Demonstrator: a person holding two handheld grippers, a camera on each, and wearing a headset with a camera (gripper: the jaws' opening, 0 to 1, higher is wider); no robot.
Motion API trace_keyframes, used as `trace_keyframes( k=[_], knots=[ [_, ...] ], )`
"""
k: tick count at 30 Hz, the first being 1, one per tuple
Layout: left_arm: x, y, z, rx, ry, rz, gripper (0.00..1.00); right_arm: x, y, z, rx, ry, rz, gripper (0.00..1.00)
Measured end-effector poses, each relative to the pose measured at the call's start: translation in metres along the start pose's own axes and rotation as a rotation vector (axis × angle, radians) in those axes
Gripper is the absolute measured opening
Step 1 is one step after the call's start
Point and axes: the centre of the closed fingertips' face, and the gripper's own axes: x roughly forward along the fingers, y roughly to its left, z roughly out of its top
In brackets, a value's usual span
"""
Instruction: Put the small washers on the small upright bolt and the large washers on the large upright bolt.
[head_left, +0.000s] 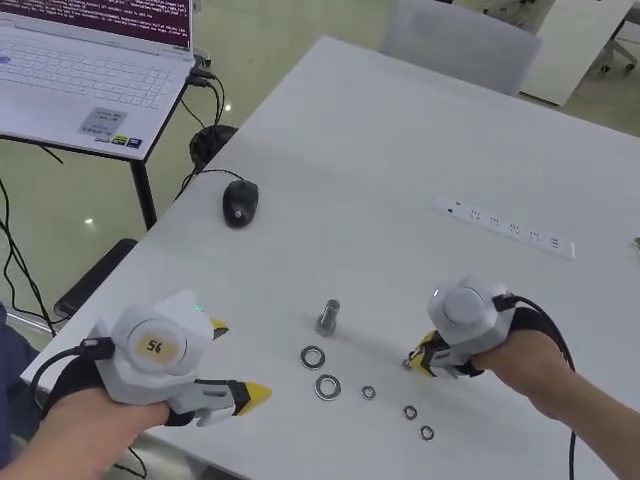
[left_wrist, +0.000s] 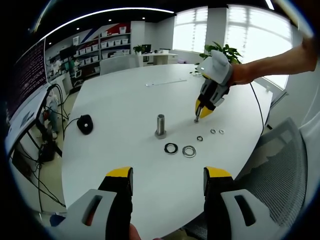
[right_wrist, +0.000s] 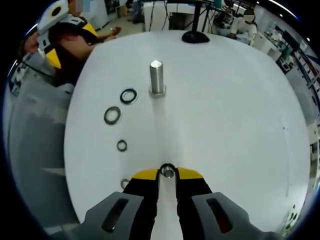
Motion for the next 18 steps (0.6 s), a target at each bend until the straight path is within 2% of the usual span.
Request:
trace_keyframes(
  k=[11, 18],
  knots=[
    [-0.001, 0.001, -0.003, -0.012, -0.002, 0.007, 0.56, 0.012, 0.002, -0.007, 0.013, 0.025, 0.01, 0.14],
    [0.0, 0.003, 0.0, -0.013, -0.011, 0.01, 0.56, 0.01, 0.002, -0.009, 0.035, 0.017, 0.013, 0.18]
  ],
)
